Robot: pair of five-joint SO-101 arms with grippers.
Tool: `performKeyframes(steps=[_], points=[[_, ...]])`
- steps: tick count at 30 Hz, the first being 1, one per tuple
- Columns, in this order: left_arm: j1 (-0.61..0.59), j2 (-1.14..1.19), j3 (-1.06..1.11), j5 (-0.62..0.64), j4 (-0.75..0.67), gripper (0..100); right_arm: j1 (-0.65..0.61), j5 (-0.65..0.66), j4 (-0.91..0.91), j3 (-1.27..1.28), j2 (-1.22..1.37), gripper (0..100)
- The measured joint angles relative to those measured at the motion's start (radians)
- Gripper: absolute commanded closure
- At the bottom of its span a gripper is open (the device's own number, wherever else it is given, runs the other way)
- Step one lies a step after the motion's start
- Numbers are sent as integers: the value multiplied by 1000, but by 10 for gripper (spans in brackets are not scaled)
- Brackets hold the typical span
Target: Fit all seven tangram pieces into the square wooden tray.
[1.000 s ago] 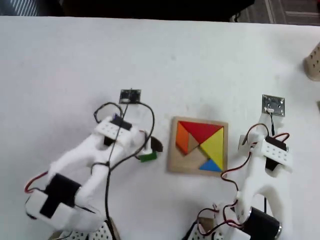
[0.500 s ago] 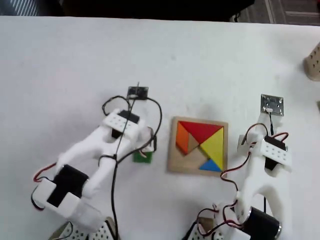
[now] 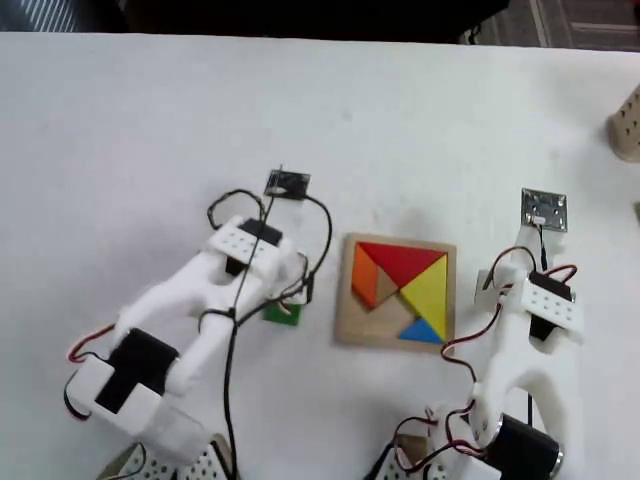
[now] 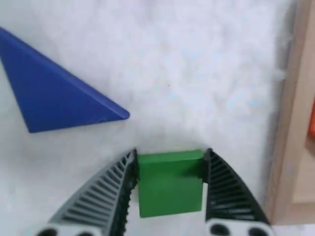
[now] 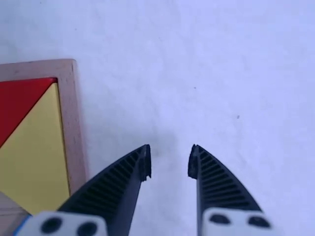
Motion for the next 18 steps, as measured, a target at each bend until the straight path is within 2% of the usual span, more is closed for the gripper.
performKeyframes(steps=[15,18], points=[[77,-236,23,-6,6,932,0,2,0,0,0,866],[137,-259,23,-6,-2,932,0,2,0,0,0,866]])
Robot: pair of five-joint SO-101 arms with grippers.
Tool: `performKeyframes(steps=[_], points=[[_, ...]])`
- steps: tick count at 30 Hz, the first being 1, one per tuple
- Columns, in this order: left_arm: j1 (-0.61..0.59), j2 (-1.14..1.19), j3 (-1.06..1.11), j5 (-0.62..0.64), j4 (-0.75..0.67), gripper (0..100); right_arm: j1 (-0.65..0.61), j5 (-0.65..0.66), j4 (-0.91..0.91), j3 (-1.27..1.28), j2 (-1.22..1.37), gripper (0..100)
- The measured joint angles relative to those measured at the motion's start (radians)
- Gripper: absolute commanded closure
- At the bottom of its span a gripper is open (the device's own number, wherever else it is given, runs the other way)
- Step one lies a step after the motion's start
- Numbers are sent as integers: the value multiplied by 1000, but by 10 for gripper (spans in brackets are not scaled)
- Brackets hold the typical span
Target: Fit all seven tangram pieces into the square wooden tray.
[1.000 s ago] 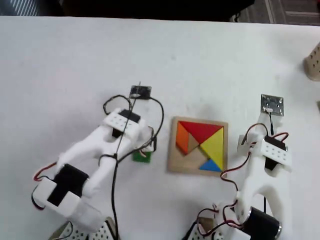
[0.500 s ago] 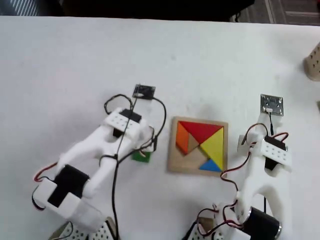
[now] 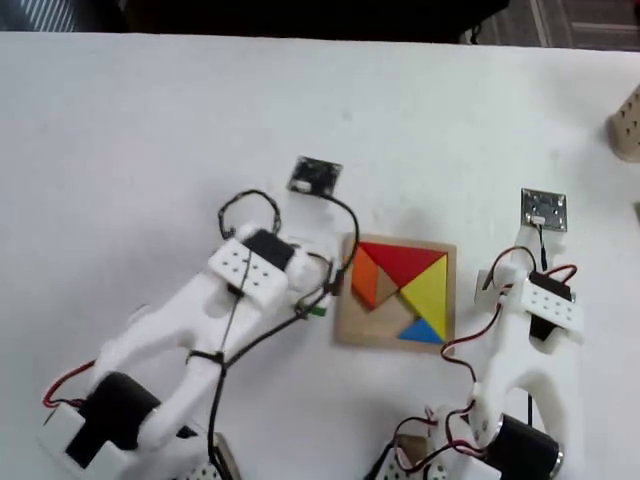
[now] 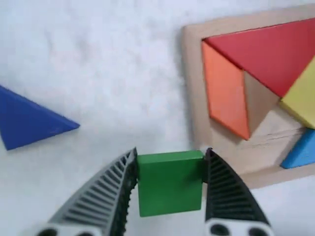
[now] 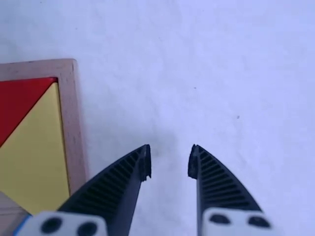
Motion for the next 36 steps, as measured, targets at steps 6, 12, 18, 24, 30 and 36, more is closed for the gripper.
performKeyframes(steps=[6,12,18,24,30,36], points=[[129,9,0,-6,-160,932,0,0,0,0,0,867],[221,117,-3,-106,-315,932,0,0,0,0,0,866],[293,276,-101,-163,-333,932,0,0,0,0,0,865],[301,364,-213,-299,-336,920,0,0,0,0,0,865],[296,374,-224,-350,-334,748,0,0,0,0,0,865],[298,377,-222,-356,-318,709,0,0,0,0,0,867]])
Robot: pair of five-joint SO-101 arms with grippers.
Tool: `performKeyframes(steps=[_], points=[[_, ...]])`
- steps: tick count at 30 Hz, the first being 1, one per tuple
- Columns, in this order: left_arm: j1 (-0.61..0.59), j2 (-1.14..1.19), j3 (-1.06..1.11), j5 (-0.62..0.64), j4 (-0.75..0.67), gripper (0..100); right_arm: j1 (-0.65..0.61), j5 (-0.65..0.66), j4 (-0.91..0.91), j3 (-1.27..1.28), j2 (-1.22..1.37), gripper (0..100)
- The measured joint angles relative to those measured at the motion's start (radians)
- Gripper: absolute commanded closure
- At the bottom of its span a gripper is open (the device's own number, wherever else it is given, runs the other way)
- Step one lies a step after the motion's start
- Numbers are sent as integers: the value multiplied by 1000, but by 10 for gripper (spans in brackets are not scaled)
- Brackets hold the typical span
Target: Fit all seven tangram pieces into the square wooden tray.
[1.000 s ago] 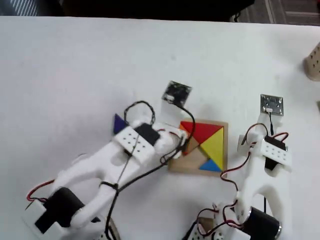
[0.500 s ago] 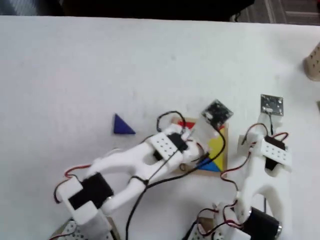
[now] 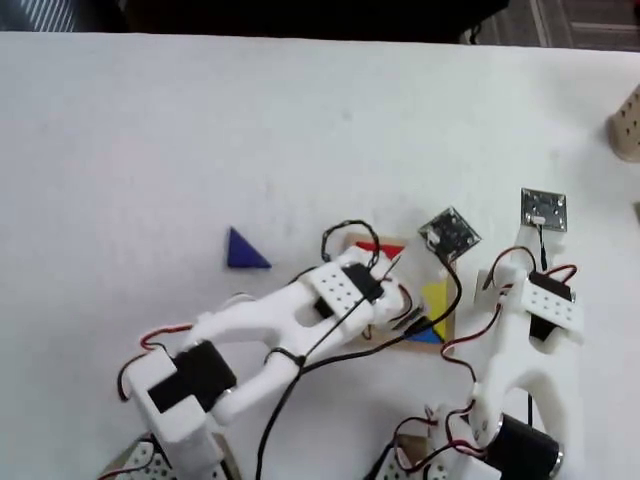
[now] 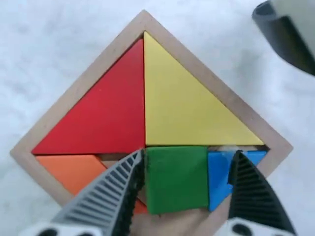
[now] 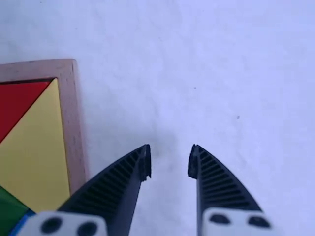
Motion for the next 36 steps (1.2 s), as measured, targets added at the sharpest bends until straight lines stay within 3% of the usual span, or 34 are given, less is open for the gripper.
performKeyframes(steps=[6,17,25,28,33,36], points=[[-5,-34,3,0,5,717,0,0,0,0,0,867],[-87,-397,226,0,49,718,0,0,0,0,0,868],[-57,-411,422,0,-147,718,0,0,0,0,0,868],[-77,-413,422,0,-161,773,0,0,0,0,0,868],[-175,-413,396,115,-163,989,0,0,0,0,0,868],[-195,-413,384,138,-163,936,0,0,0,0,0,868]])
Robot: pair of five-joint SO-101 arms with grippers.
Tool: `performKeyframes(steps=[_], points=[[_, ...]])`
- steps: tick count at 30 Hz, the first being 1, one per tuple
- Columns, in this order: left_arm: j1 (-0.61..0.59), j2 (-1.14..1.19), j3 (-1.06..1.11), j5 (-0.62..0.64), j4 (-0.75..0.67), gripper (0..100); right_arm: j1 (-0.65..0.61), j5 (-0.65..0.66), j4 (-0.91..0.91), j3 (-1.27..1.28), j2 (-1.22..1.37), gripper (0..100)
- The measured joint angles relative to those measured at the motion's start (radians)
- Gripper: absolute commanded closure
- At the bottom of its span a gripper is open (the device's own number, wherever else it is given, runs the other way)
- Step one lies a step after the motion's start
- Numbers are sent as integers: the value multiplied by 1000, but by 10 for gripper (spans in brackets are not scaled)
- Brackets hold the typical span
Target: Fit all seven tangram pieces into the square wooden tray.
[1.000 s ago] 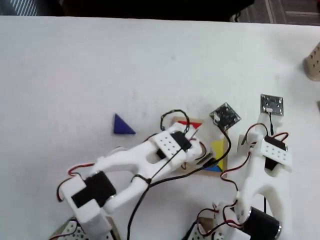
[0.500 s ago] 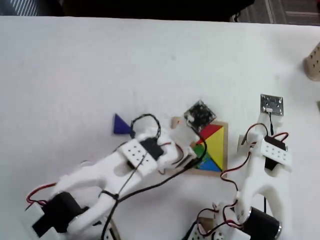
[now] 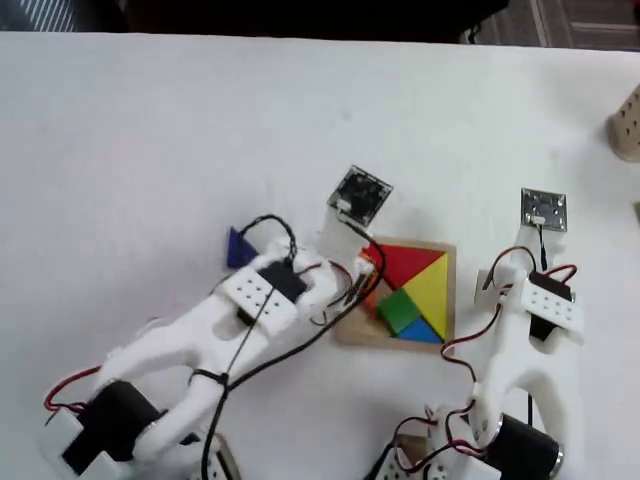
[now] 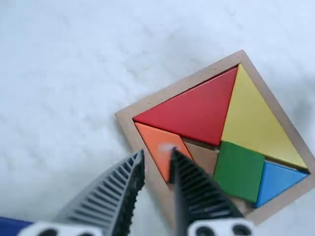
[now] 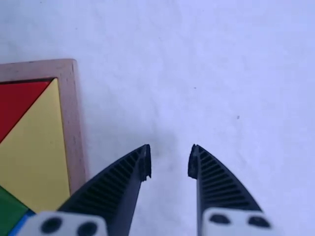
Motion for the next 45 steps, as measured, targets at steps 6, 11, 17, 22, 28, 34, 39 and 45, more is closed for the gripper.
performKeyframes(steps=[6,11,17,22,28,34,39,45], points=[[14,6,0,9,0,979,0,0,0,0,0,868],[72,140,-89,9,-18,977,0,0,0,0,0,868],[114,285,-193,9,-3,977,0,0,0,0,0,868],[135,285,-201,9,25,977,0,0,0,0,0,866],[172,334,-204,8,51,977,0,0,0,0,0,867],[170,388,-301,8,141,977,0,0,0,0,0,867],[149,428,-364,12,181,977,0,0,0,0,0,867],[97,437,-381,12,187,977,0,0,0,0,0,867]])
